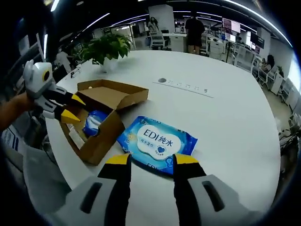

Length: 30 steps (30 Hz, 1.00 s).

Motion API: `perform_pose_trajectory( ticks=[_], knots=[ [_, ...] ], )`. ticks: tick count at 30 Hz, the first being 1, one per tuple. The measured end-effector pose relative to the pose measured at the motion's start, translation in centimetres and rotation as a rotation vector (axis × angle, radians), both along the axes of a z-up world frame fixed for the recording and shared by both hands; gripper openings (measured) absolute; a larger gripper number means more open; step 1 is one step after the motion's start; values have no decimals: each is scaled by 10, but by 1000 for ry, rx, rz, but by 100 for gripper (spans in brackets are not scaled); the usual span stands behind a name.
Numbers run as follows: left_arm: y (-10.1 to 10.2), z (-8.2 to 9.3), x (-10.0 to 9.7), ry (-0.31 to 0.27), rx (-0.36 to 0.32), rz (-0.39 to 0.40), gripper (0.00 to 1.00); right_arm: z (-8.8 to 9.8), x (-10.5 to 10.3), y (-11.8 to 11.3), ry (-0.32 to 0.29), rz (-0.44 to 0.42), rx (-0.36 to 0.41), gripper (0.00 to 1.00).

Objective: Operate the shoe box by opening the lid, removing the specified soft item, and placing it in the target area until the item is outside and the box remains undamaged.

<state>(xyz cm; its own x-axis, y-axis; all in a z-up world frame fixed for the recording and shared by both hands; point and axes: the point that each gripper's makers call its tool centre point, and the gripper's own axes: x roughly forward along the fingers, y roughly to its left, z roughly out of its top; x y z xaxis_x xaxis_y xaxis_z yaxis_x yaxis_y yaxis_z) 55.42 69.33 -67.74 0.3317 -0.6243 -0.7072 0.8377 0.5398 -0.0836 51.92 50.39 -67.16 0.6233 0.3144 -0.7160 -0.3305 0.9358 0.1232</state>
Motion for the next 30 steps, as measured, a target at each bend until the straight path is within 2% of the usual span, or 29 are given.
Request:
perform_pose_trajectory(
  ticks=[7,15,30],
  knots=[
    [22,-2,-5,13,-2,-2,33,11,2,26,-23,80,-9,37],
    [41,-5,-6,-5,-4,-4,33,19,10,60,-44,192,-16,37],
    [48,-18,-11,-7,9,-83,29,25,31,105,-89,299,-9,33]
  ],
)
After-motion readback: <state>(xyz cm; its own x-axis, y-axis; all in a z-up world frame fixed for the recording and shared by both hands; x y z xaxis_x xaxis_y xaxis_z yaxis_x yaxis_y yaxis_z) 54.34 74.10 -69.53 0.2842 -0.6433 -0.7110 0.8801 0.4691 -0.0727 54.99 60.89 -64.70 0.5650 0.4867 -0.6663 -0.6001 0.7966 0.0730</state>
